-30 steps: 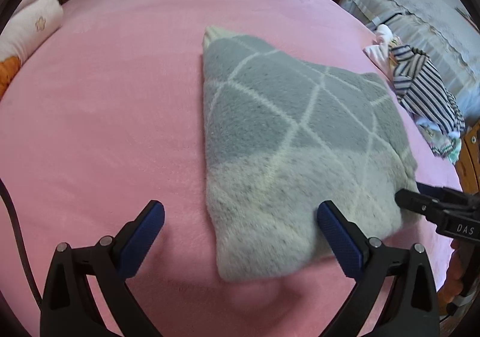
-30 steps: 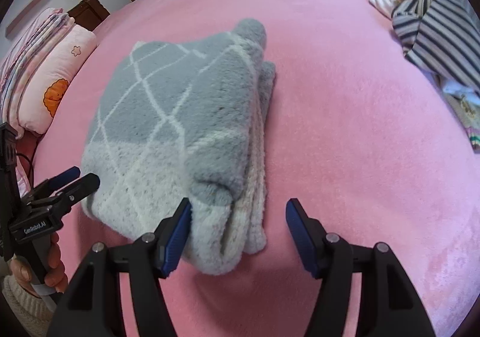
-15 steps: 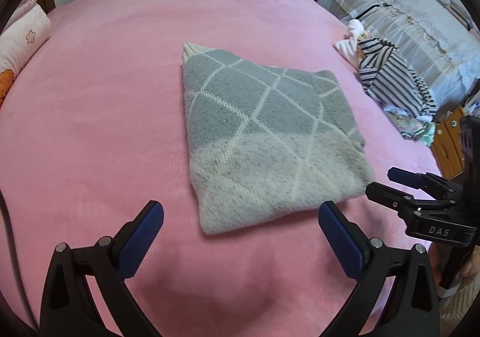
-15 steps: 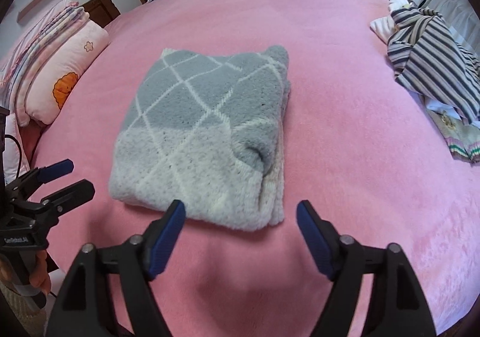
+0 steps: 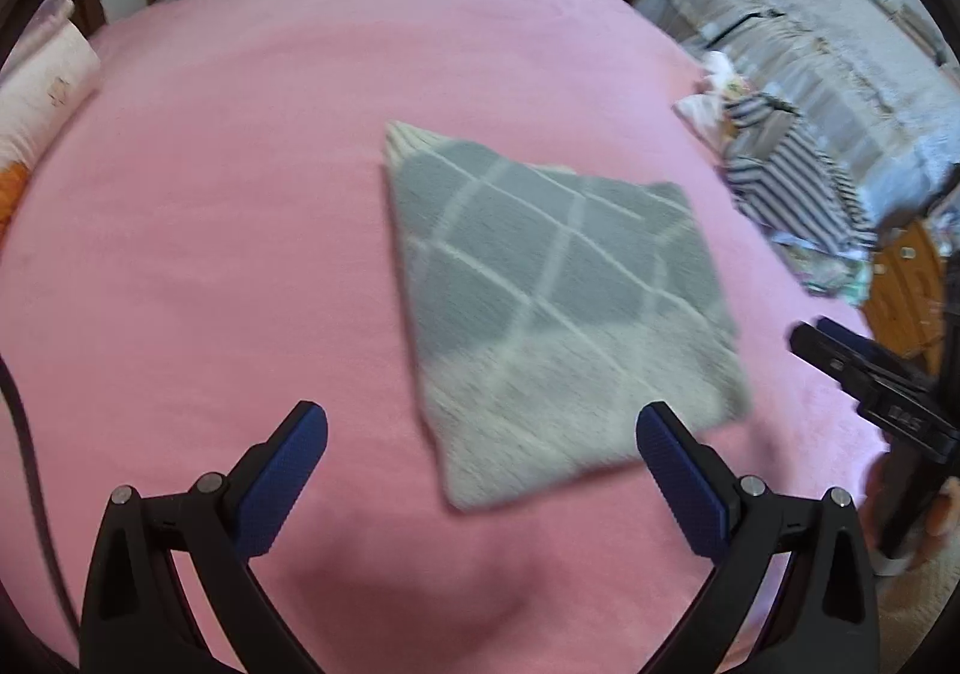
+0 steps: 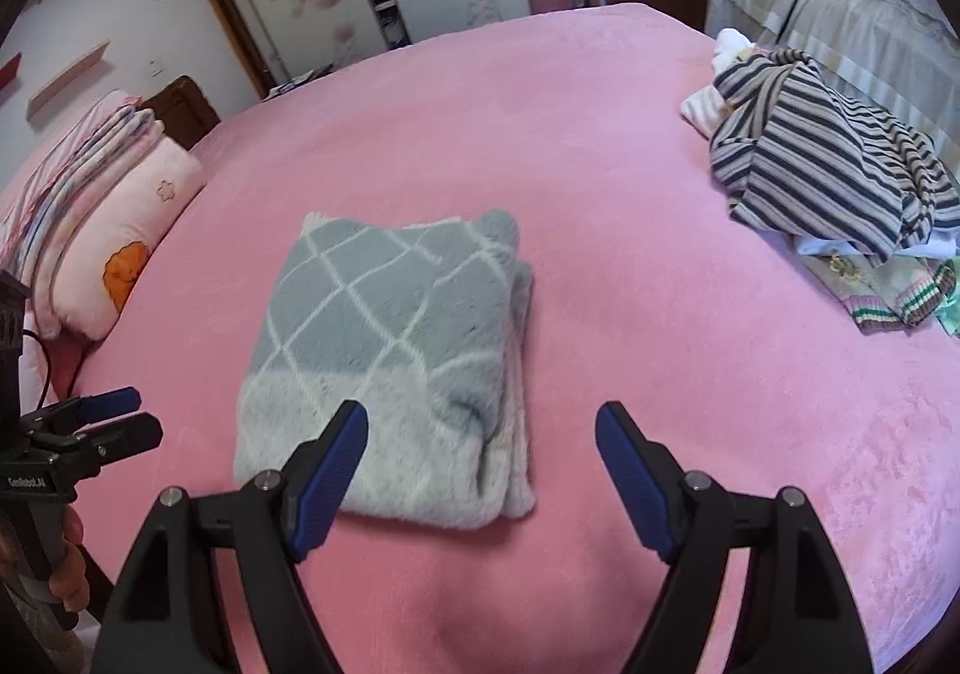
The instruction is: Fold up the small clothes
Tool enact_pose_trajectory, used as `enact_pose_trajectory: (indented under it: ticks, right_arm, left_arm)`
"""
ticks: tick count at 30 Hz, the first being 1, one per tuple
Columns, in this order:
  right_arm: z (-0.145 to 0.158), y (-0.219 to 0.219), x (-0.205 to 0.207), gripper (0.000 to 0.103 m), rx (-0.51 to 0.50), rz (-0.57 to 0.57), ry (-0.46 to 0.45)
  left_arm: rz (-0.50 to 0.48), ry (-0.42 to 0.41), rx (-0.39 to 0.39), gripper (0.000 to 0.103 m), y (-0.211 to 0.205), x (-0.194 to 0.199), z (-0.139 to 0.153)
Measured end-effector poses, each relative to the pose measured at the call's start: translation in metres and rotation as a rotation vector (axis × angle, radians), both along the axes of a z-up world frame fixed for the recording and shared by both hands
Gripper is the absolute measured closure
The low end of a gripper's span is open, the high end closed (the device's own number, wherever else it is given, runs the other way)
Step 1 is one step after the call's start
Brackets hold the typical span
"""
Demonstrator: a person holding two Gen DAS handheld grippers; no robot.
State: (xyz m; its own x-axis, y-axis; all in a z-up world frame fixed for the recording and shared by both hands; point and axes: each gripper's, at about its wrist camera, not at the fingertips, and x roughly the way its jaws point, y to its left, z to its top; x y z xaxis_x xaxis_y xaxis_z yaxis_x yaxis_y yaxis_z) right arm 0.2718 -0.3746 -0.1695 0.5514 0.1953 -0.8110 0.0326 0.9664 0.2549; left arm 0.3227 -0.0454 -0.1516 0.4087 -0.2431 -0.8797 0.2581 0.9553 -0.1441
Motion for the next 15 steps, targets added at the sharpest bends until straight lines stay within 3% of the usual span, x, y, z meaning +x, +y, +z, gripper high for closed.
enact_pose_trajectory:
  ticks: [2, 7, 10, 15]
  right_arm:
    - [-0.003, 0.002, 0.014, 0.024, -0.019, 0.043, 0.031]
    - [-0.024, 0.002, 0.048, 0.021, 0.057, 0.072, 0.133]
    - [-0.045, 0.001, 0.068, 0.021, 0.087, 0.085, 0.187]
    - [-0.076, 0.003, 0.087, 0.021, 0.129, 0.111, 0.248]
  left_arm:
    - [0.019, -0.022, 0.031, 0.001, 0.000, 0.010, 0.001]
    - [-0.004, 0.017, -0.004, 0.001, -0.006, 0.042, -0.013]
    - [-0.017, 0.028, 0.034, 0.001, -0.014, 0.056, -0.029]
    - [-0.041, 0.098, 0.017, 0.001, -0.023, 0.071, -0.064]
